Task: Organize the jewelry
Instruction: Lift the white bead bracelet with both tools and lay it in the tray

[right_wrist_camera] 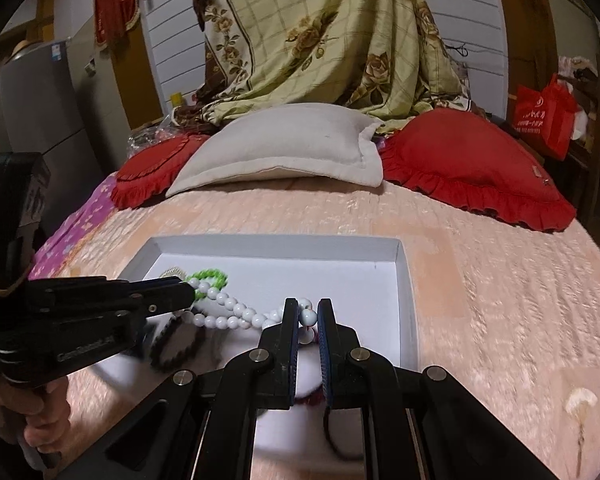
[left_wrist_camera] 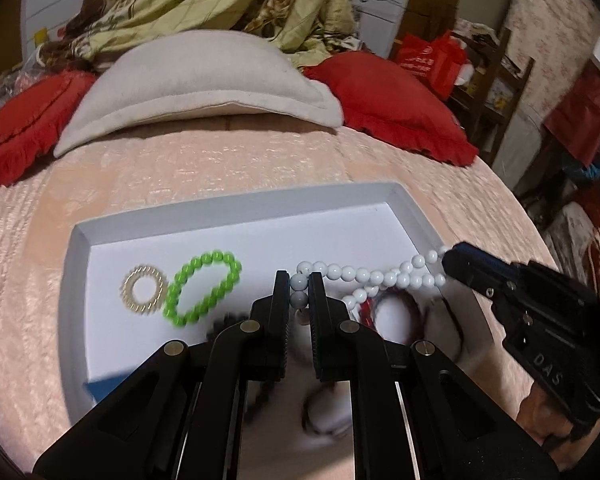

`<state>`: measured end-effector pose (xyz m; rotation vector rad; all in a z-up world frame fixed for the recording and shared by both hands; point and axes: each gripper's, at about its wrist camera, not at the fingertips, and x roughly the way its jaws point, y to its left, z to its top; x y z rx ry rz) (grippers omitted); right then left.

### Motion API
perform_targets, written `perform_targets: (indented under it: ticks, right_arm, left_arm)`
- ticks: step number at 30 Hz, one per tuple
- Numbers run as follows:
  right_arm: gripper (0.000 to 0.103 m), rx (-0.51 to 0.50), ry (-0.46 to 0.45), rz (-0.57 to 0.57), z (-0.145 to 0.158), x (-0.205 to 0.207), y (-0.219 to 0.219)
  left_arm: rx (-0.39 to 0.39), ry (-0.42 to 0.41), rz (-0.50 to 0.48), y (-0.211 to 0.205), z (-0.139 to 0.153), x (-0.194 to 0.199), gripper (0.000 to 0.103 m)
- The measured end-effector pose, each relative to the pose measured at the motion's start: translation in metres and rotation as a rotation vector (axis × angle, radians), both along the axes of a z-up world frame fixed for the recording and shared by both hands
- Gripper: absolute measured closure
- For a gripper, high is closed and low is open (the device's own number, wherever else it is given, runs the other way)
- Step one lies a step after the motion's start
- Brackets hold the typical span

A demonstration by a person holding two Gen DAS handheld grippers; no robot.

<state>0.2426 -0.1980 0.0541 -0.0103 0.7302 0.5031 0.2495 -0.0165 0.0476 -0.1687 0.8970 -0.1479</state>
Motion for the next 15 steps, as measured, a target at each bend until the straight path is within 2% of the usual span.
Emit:
perform_targets:
  ticks: [7,14,15]
  right_arm:
    - [0.094,0.026,0.089,-0.055,-0.025,0.05,0.003]
    - [0.095,0.021,0.159,-0.049,-0.044,0.065,0.006]
    - [0.095,0.017,0.157,-0.06,-0.044,0.065,0.006]
  left_arm:
    - [0.001,0.063,0.048,-0.004,-0.029,0.036,0.096]
    - [0.014,0.079,0.077,-0.004,-0.035,0.042,0.096]
    - [0.015,0.073,0.089,-0.003,-0.034,0.042,0.092]
